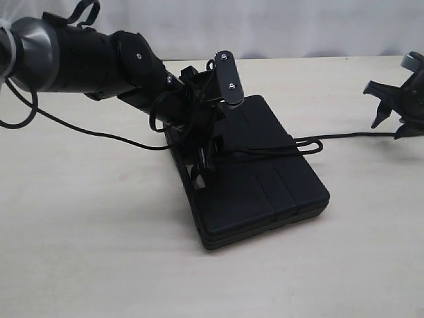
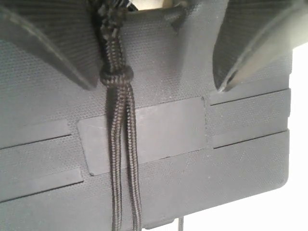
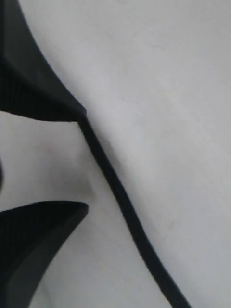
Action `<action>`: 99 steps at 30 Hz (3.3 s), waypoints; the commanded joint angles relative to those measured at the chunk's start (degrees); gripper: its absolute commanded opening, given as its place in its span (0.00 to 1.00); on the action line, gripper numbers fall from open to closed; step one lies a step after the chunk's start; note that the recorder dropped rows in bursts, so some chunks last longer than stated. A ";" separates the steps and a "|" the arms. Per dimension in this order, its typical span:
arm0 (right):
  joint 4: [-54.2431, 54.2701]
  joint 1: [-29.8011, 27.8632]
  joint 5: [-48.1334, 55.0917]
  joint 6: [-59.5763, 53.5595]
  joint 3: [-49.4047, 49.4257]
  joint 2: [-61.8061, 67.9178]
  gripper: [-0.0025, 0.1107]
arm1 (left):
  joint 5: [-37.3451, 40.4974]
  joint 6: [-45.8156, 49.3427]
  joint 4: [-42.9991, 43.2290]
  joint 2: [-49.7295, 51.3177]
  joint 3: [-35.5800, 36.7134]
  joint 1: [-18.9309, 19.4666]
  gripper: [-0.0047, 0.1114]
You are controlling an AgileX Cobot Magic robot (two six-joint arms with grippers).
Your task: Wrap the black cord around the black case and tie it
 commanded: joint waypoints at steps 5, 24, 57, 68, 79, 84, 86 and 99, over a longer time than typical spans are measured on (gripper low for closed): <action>5.69 0.01 -7.90 0.64 3.48 3.40 0.45 | -0.23 0.10 -0.51 -0.64 0.11 0.15 0.58; 11.86 5.26 2.45 -22.62 -9.48 18.42 0.06 | -0.20 0.10 -0.89 -0.64 0.11 0.15 0.58; 8.20 12.03 -4.36 -4.00 -10.47 15.02 0.45 | 0.48 -0.24 -0.66 -0.64 0.11 0.15 0.58; 8.10 12.03 -1.63 -19.84 -10.22 19.80 0.06 | 0.59 -0.24 -0.68 -0.64 0.11 0.15 0.58; 6.34 14.11 -16.24 -26.21 -0.85 12.79 0.06 | 0.71 -0.24 -0.68 -0.64 0.11 0.15 0.58; 3.63 17.34 -28.81 -28.12 8.28 6.45 0.06 | 0.71 -0.24 -0.68 -0.64 0.11 0.15 0.58; 3.37 18.37 -33.30 -28.12 11.53 4.14 0.06 | 0.71 -0.24 -0.68 -0.64 0.11 0.15 0.58; -0.86 20.56 -53.07 -28.12 25.45 -2.53 0.06 | 1.49 -7.55 2.07 -0.64 0.11 0.15 0.35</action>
